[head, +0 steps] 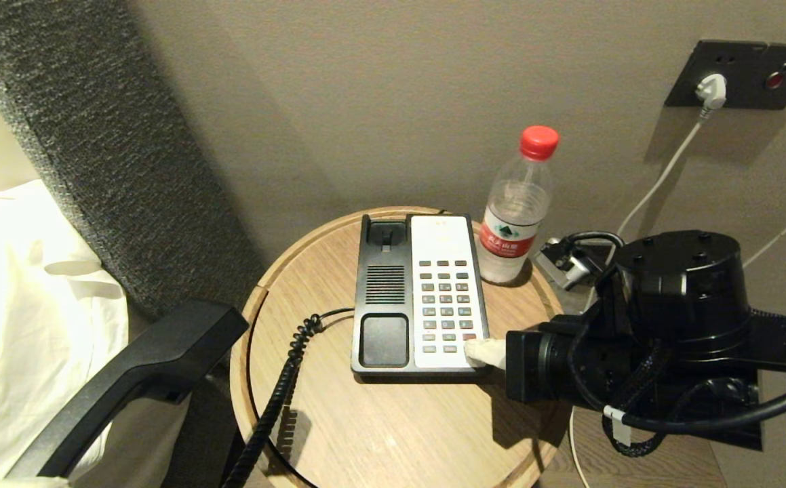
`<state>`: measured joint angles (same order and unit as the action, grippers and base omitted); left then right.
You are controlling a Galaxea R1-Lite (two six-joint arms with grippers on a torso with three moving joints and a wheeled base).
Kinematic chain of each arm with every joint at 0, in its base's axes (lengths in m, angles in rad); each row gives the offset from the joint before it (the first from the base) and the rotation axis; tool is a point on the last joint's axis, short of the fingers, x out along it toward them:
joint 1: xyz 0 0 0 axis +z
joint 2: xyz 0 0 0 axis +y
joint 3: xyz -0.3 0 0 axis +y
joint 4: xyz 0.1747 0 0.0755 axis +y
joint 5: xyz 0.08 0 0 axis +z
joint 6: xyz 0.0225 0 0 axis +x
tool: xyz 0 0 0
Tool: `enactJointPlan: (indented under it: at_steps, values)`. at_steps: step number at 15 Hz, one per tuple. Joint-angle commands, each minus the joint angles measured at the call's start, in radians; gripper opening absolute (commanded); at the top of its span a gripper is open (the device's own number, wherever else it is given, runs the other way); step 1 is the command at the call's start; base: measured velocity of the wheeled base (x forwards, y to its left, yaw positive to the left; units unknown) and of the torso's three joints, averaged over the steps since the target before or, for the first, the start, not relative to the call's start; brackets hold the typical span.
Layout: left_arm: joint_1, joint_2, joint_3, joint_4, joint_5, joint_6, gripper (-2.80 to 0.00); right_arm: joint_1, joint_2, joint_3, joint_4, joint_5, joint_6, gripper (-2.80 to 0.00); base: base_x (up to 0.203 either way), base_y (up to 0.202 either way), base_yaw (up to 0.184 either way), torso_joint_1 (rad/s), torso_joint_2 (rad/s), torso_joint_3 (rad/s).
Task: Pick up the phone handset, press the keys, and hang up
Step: Dial the number
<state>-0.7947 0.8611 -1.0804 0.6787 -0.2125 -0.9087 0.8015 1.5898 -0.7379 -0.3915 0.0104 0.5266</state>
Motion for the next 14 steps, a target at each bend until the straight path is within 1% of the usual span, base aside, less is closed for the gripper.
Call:
enactJointPlan:
  at_steps: [1,6,14]
  values:
    - [0.000,-0.001,0.001,0.004,-0.001,-0.006,-2.80,-0.001,0.012,0.001,-0.003,0.000,0.001,-2.80,0.000,0.000,0.000,0.000,0.00,0.000]
    - [0.000,-0.008,0.005,0.004,-0.001,-0.006,-2.80,-0.006,0.030,-0.002,-0.013,0.000,-0.005,-2.80,0.000,0.000,0.000,0.000,0.00,0.000]
    - [0.000,-0.016,0.013,0.004,-0.004,-0.006,-2.80,-0.005,0.004,0.011,-0.041,0.002,0.005,-2.80,0.000,0.000,0.000,0.000,0.00,0.000]
